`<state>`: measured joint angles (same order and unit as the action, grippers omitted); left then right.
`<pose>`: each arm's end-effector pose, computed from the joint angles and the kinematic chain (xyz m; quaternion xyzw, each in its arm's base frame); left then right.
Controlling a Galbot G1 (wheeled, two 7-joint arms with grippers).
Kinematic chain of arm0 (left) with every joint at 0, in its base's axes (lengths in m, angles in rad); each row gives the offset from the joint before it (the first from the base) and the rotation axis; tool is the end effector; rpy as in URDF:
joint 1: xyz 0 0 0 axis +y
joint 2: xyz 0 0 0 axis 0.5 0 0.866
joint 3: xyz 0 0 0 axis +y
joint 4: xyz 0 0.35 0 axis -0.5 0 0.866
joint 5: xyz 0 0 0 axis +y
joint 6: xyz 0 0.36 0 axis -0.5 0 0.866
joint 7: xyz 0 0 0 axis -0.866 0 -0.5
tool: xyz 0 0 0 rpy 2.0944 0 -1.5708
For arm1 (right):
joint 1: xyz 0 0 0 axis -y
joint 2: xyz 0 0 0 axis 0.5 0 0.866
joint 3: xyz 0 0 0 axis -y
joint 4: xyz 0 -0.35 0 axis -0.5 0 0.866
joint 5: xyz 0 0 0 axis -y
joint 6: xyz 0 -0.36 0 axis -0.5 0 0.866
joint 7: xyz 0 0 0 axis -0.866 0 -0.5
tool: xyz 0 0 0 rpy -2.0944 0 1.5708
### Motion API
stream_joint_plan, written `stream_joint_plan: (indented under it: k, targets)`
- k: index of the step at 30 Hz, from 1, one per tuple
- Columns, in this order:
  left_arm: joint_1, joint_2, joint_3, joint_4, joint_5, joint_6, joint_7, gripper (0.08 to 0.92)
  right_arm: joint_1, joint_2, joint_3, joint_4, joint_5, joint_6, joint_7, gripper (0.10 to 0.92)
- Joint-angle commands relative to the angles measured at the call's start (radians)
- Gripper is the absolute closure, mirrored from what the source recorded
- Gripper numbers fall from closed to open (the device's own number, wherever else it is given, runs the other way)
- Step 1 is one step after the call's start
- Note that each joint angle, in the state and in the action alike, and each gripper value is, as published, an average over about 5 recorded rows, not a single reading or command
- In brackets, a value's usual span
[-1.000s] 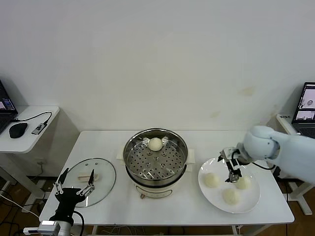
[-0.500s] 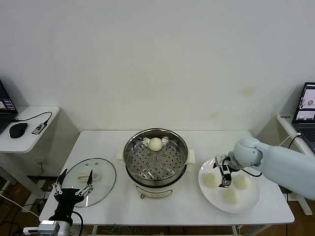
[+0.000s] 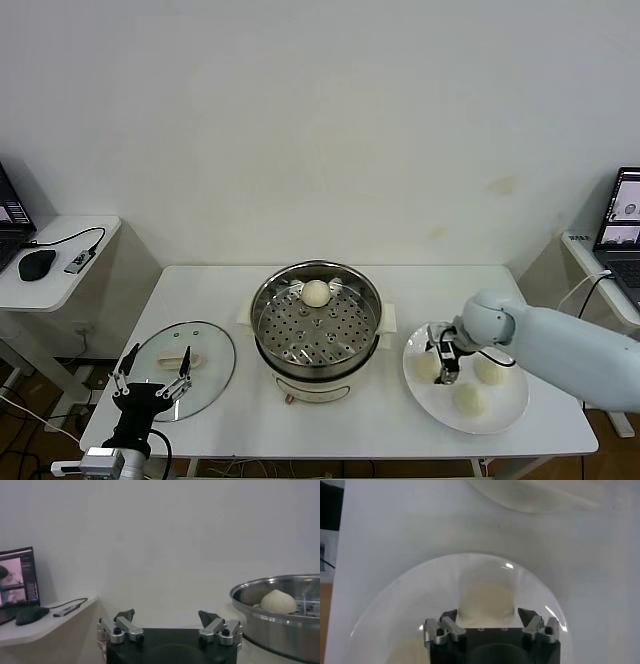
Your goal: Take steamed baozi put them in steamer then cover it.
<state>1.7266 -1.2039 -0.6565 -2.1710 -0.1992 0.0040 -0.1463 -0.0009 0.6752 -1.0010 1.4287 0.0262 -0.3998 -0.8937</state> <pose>0.1519 0.0894 -0.2805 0.0196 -0.9955 -0.0889 0.0278 0.4657 -0.0905 -0.2504 0.5019 -0.5499 0.5326 0.4025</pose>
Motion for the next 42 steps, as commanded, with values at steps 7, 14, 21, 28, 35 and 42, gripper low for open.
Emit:
stream_joint_plan:
  k: [7, 14, 21, 28, 35, 42]
  targets:
    - [-0.009, 0.005, 0.002, -0.004, 0.000, 0.002, -0.001, 0.177, 0.085, -0.031, 0.018, 0.024, 0.023, -0.006, -0.028, 0.444]
    - [-0.021, 0.010, 0.011, -0.004, 0.000, 0.006, -0.001, 0.177, 0.327, -0.129, -0.050, 0.124, 0.144, -0.052, -0.068, 0.459]
    - [-0.028, 0.019, 0.023, -0.010, -0.002, 0.025, -0.001, 0.177, 0.718, -0.095, -0.251, 0.227, 0.324, -0.143, -0.061, 0.450]
    - [-0.029, 0.021, 0.024, -0.017, -0.003, 0.030, 0.000, 0.177, 0.886, 0.085, -0.325, 0.292, 0.576, -0.250, 0.009, 0.447]
    - [-0.037, 0.010, 0.026, -0.019, -0.003, 0.031, -0.001, 0.177, 0.783, 0.294, -0.321, 0.249, 0.701, -0.309, 0.107, 0.440]
    - [-0.038, 0.004, 0.018, -0.023, -0.004, 0.034, -0.001, 0.177, 0.626, 0.486, -0.296, 0.106, 0.695, -0.320, 0.154, 0.438]
